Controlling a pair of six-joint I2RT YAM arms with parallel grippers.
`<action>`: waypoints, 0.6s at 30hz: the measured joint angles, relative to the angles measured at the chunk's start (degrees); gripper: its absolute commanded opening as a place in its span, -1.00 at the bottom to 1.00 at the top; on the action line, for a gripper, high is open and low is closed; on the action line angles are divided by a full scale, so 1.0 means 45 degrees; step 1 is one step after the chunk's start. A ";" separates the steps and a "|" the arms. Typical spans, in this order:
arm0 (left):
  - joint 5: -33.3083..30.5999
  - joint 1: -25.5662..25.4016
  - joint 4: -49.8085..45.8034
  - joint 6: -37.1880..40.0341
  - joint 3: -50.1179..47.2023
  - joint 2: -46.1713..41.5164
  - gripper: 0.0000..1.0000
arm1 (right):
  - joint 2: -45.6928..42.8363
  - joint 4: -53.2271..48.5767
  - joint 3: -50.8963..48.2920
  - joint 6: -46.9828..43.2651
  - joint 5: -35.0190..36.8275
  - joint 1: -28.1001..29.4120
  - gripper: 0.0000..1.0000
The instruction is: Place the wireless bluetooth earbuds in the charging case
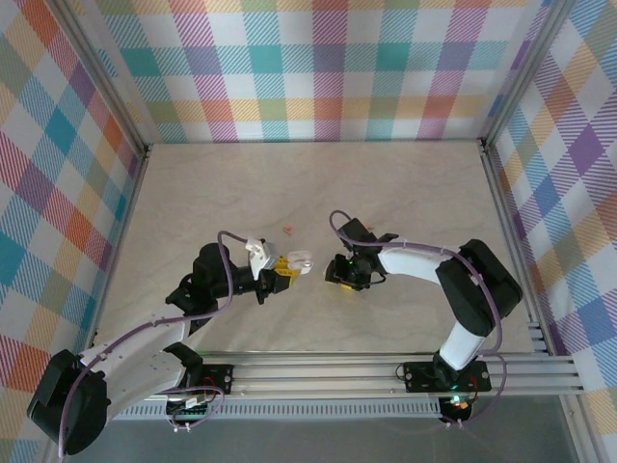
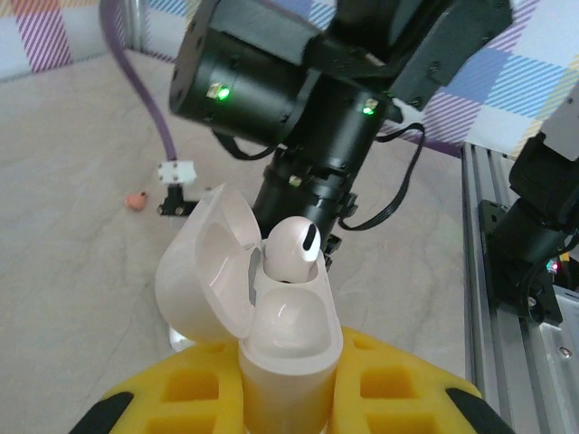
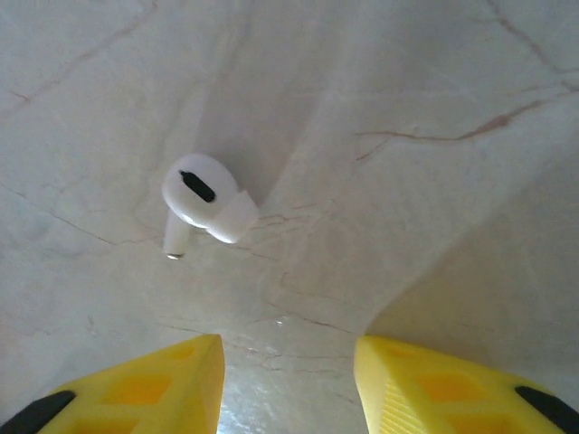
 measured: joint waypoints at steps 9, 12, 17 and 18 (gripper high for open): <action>-0.0015 0.0000 0.0121 0.0423 -0.0044 -0.0617 -1.00 | 0.0505 -0.0442 0.0646 0.0500 0.0029 -0.0005 -0.12; -0.0141 -0.0049 -0.0092 0.0461 -0.0044 -0.0787 -1.00 | 0.0753 -0.0874 0.1039 0.0500 0.0034 -0.0010 -0.15; -0.0243 -0.0112 -0.0180 0.0554 -0.0044 -0.1049 -1.00 | 0.1020 -0.1268 0.1428 0.0466 0.0068 -0.0010 -0.18; -0.0243 -0.0121 -0.0180 0.0568 -0.0044 -0.1069 -1.00 | 0.1059 -0.1326 0.1491 0.0432 0.0068 -0.0010 -0.19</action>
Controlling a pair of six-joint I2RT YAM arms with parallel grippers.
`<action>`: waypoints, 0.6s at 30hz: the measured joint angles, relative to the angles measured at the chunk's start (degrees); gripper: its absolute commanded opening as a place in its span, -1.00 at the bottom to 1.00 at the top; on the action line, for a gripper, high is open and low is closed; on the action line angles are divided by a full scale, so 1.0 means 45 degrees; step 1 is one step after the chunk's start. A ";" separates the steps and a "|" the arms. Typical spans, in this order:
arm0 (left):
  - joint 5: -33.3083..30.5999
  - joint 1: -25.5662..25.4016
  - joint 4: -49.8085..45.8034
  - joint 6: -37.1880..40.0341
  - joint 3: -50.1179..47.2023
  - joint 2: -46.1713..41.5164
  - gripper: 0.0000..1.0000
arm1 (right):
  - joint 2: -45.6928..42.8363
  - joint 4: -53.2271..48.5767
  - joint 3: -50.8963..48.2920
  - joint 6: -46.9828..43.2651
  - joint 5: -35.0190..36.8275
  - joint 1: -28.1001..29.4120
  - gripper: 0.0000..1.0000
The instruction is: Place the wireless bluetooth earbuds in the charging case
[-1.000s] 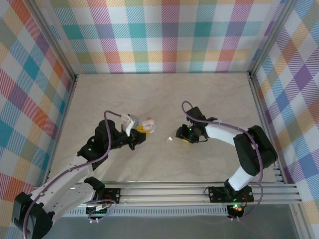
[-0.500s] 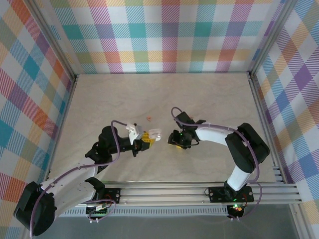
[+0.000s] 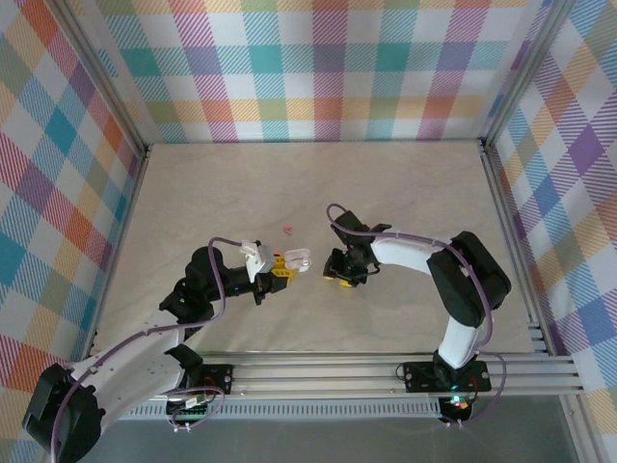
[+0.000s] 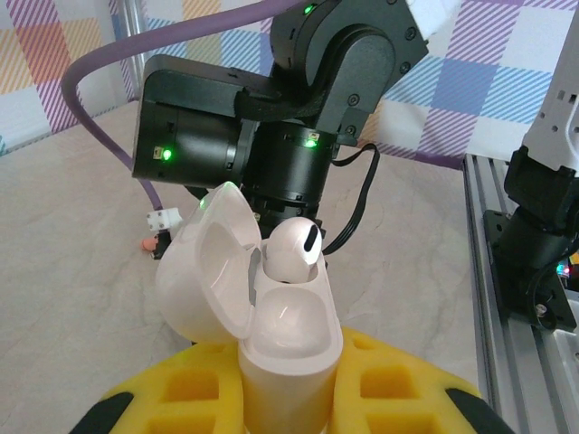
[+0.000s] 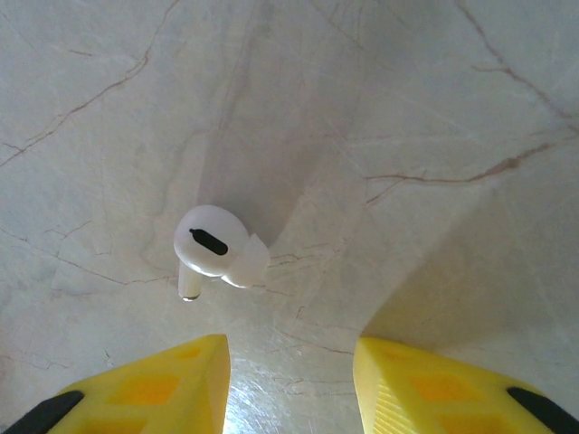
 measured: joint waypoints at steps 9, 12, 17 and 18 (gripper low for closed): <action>-0.0102 -0.0024 -0.0389 0.0078 0.0097 -0.0151 -1.00 | 0.0680 -0.0573 0.1107 -0.0423 0.0510 0.0073 -0.20; -0.0199 -0.0029 -0.0617 0.0083 0.0146 -0.0330 -1.00 | 0.0913 -0.0466 0.1690 -0.0559 0.1049 0.0165 -0.17; -0.0257 -0.0034 -0.0670 0.0083 0.0146 -0.0500 -1.00 | 0.0913 -0.0442 0.1904 -0.0563 0.1447 0.0233 -0.08; -0.0287 -0.0044 -0.0675 0.0083 0.0146 -0.0525 -1.00 | 0.0913 -0.0476 0.1904 -0.0559 0.1491 0.0233 -0.08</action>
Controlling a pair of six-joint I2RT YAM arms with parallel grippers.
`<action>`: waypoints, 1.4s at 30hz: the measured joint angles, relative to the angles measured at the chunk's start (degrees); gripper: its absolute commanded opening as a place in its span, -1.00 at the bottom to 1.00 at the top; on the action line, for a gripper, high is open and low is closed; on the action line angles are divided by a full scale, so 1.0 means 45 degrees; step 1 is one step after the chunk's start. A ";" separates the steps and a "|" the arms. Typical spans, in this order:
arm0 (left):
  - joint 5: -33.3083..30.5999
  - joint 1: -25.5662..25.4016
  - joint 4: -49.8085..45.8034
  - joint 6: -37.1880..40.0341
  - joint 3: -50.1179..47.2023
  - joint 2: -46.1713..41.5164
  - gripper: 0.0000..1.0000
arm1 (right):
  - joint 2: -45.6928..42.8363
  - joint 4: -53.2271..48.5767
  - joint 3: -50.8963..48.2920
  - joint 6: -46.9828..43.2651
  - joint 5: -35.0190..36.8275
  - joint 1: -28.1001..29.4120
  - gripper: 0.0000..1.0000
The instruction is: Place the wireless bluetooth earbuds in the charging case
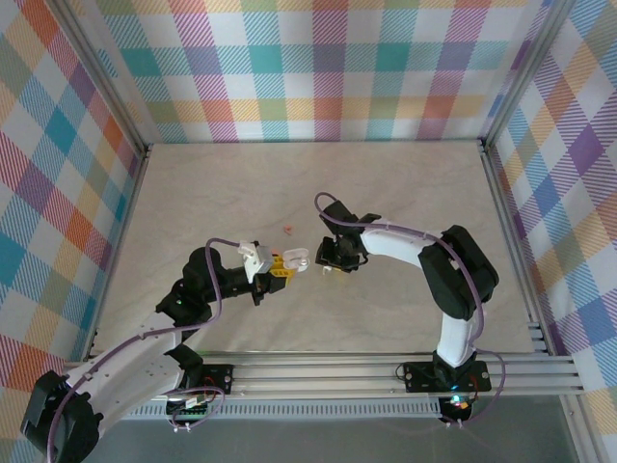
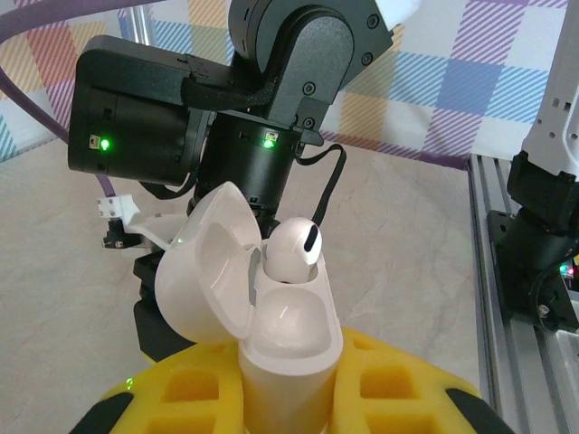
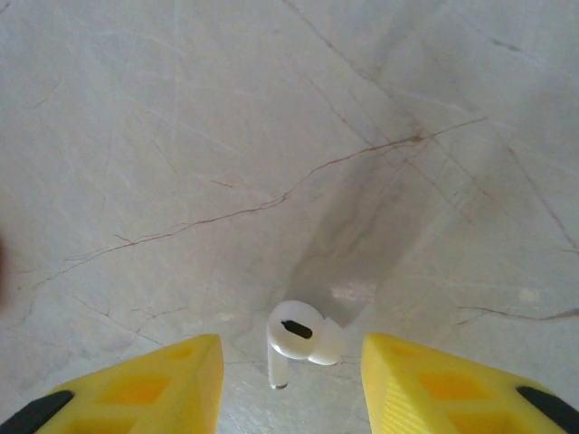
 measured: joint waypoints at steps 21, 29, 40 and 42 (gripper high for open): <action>0.0092 -0.0083 -0.0078 -0.0010 0.0189 -0.0321 -1.00 | 0.1035 -0.1054 0.1219 0.0277 0.0335 0.0452 -0.10; 0.0097 -0.0097 -0.0083 -0.0015 0.0189 -0.0539 -1.00 | 0.1496 -0.1535 0.1846 0.0316 0.0597 0.0486 -0.18; 0.0097 -0.0146 -0.0087 -0.0015 0.0189 -0.0539 -1.00 | 0.1904 -0.2055 0.2618 -0.0257 0.1093 0.0486 -0.26; 0.0097 -0.0155 -0.0087 -0.0015 0.0189 -0.0539 -1.00 | 0.1904 -0.2050 0.2618 -0.0311 0.1088 0.0486 -0.29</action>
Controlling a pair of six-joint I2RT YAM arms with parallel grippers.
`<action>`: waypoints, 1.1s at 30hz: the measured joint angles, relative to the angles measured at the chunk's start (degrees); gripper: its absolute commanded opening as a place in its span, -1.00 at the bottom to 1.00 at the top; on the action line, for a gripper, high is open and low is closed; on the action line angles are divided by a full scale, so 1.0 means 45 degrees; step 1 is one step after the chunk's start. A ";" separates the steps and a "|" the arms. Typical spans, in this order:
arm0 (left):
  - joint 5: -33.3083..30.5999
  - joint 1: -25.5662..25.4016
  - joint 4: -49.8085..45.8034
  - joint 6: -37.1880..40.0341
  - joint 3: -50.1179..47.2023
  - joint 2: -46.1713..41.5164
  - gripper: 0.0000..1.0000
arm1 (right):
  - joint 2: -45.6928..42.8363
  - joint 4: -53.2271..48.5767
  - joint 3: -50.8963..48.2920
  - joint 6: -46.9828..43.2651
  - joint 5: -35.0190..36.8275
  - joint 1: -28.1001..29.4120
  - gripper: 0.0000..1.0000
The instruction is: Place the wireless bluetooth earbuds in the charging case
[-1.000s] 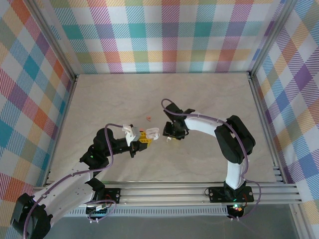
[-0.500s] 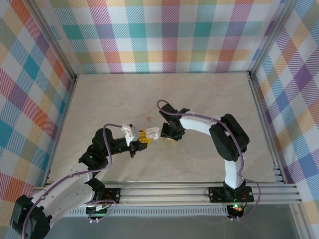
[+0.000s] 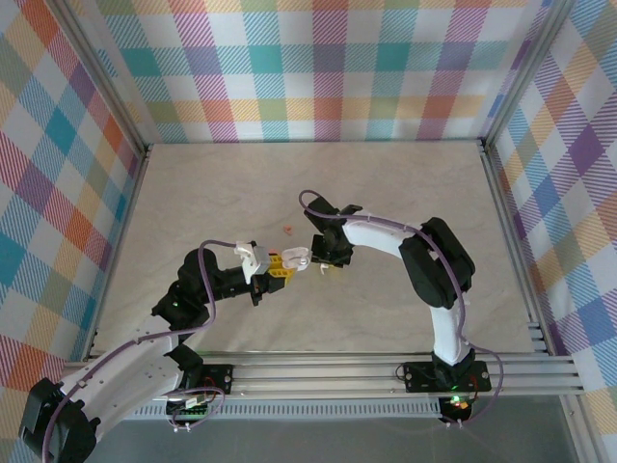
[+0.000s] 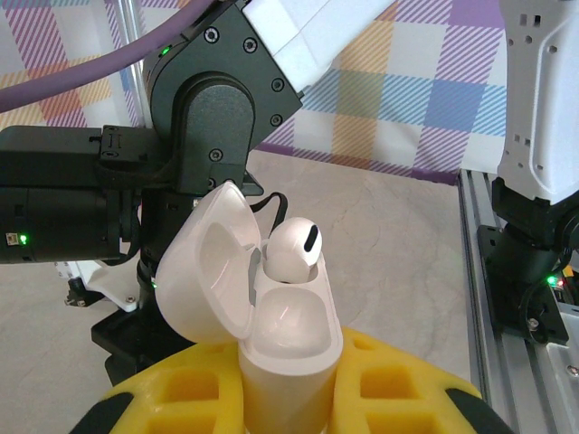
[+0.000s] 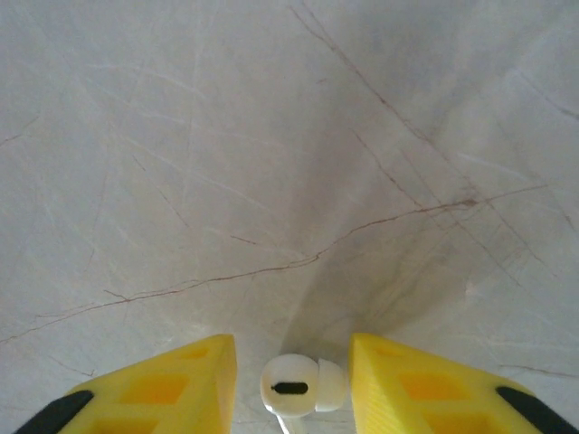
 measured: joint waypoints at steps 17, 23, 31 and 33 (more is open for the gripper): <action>-0.0005 -0.0015 -0.0005 0.0000 0.0000 -0.0092 -1.00 | 0.0117 -0.0291 0.0058 -0.0228 0.0194 0.0180 -0.34; -0.0010 -0.0097 -0.0189 0.0000 0.0000 -0.0243 -1.00 | 0.0189 -0.0500 0.0214 -0.0238 0.0243 0.0180 -0.43; -0.0121 -0.0107 -0.0199 -0.0010 0.0000 -0.0267 -1.00 | -0.0253 -0.0515 0.0083 -0.0330 0.0617 0.0262 -0.45; -0.0151 -0.0107 -0.0194 -0.0024 0.0000 -0.0296 -1.00 | -0.0889 -0.0505 -0.0112 -0.0369 0.0797 0.0277 -0.46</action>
